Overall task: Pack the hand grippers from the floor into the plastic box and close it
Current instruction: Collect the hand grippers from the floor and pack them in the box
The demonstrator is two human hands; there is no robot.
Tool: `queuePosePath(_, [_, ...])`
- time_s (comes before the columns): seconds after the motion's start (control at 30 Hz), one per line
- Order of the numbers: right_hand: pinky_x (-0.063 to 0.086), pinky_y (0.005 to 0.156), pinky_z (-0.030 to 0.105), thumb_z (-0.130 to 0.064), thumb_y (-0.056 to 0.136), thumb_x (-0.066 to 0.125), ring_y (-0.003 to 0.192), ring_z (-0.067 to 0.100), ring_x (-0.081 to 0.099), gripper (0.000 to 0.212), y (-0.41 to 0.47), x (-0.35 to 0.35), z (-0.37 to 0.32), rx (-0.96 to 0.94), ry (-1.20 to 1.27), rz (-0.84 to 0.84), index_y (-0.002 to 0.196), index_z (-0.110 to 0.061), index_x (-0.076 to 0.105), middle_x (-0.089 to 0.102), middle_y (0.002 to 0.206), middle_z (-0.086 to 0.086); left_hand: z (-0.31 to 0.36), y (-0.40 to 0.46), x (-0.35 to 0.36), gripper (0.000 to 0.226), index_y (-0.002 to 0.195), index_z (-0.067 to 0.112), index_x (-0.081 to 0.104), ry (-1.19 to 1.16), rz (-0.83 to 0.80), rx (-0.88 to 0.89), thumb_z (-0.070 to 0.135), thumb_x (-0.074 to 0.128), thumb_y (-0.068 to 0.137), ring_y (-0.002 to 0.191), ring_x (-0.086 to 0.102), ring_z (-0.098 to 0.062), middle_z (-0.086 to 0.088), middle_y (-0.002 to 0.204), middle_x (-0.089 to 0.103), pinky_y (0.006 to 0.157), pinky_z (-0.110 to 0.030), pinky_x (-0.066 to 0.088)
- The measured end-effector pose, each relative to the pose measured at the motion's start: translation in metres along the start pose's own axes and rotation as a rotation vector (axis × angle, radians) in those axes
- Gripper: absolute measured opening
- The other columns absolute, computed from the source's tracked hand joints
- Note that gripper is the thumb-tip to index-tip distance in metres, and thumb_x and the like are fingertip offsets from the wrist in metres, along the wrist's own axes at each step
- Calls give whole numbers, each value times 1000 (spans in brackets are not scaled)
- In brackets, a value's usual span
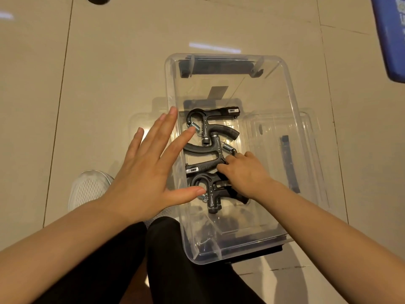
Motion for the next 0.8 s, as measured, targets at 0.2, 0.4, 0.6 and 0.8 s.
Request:
queuePosePath(0.2, [38, 82, 35, -14, 91, 47, 106, 28, 51, 35, -3, 2, 3, 22, 8, -24, 126, -21, 46, 52, 117, 9, 0, 0, 0, 93, 149, 30, 7, -18, 6, -5, 78, 36, 75, 145, -9, -15, -1, 158, -11, 114, -48, 2])
queuePosePath(0.4, [37, 75, 33, -11, 90, 46, 107, 28, 49, 37, -3, -2, 4, 39, -46, -17, 126, -18, 46, 52, 116, 10, 0, 0, 1, 93, 149, 29, 9, -32, 11, -1, 75, 40, 75, 145, -8, -14, -1, 158, -11, 113, -44, 1])
queuePosePath(0.6, [35, 68, 31, -11, 90, 47, 104, 26, 52, 33, -2, -1, 4, 53, -49, -23, 122, -16, 49, 54, 114, 9, -1, 0, 1, 92, 149, 29, 9, -43, 16, 1, 76, 38, 75, 145, -8, -14, -1, 159, -10, 113, -45, 1])
queuePosePath(0.8, [45, 78, 32, -29, 86, 60, 113, 24, 49, 49, -2, 5, 13, 105, 216, 6, 132, -23, 43, 53, 126, 3, -2, 0, 2, 93, 150, 28, 11, -23, 28, 4, 76, 38, 75, 145, -10, -16, -2, 159, -8, 114, -46, 2])
Point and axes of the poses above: each hand's wrist, its own y-axis towards the middle knuckle, its own x-axis out of the palm, z = x × y, the point moved 3 cm from there along y, towards the middle knuckle
